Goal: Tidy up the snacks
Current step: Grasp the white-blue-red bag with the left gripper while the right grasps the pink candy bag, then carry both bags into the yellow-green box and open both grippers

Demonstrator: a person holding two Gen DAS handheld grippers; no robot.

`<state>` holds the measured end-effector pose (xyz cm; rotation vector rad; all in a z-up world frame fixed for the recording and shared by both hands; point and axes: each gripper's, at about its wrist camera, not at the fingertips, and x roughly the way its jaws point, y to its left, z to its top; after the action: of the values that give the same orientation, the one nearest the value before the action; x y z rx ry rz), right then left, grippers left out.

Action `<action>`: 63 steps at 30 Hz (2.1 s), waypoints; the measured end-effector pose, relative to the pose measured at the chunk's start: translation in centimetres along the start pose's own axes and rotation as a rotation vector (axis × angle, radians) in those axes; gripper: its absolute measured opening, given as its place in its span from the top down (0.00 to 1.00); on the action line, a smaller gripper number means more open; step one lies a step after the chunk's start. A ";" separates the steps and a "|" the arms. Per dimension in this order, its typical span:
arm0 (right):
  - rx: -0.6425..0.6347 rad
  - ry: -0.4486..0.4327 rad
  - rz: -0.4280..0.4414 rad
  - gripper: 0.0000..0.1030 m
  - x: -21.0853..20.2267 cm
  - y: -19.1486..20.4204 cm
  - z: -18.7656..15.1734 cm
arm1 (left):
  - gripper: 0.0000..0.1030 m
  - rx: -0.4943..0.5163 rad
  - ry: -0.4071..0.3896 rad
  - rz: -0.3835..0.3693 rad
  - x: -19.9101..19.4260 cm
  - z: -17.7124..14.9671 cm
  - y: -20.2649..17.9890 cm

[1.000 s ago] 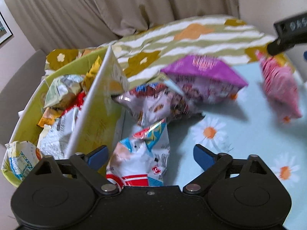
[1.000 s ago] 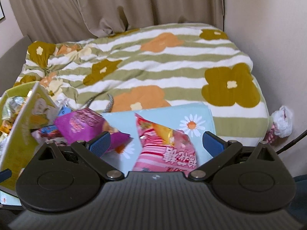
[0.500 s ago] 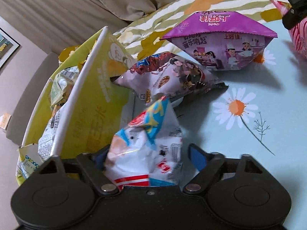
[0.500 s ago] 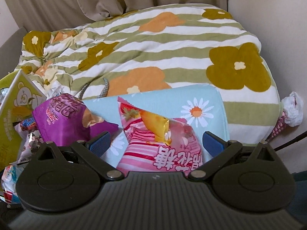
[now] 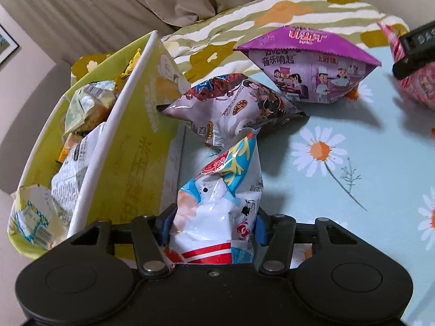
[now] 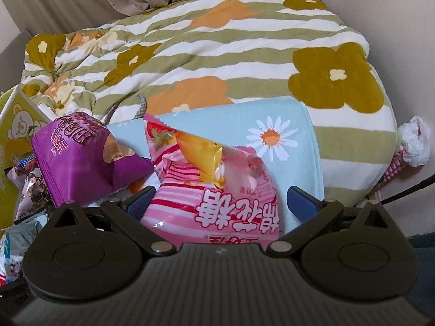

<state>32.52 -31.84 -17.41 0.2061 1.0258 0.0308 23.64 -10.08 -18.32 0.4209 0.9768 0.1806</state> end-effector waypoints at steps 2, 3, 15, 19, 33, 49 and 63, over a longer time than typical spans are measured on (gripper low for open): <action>-0.004 0.004 0.006 0.00 0.2 0.0 0.0 | 0.43 -0.019 -0.002 -0.011 -0.5 -0.2 0.2; -0.006 0.007 0.011 0.00 0.3 0.1 0.0 | 0.43 -0.025 -0.004 -0.015 -0.7 -0.2 0.2; -0.020 0.006 0.044 0.13 -1.4 0.4 -0.9 | 0.43 -0.096 -0.071 -0.044 -5.1 -0.5 1.3; -0.029 -0.033 0.050 0.14 -3.7 0.9 -1.2 | 0.43 -0.125 -0.120 -0.062 -7.5 -0.3 2.1; -0.142 -0.177 0.224 0.14 -13.1 9.7 -0.6 | 0.43 -0.243 -0.293 -0.008 -14.3 0.2 10.7; -0.178 -0.265 0.331 0.14 -15.5 27.5 1.7 | 0.43 -0.258 -0.372 0.046 -10.7 1.8 27.0; -0.105 -0.189 0.230 0.13 -9.4 36.5 2.3 | 0.03 -0.177 -0.231 -0.226 1.2 4.6 31.2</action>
<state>32.23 2.45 -1.56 0.2256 0.8064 0.2691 29.36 17.33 -3.78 0.1629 0.7671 0.0125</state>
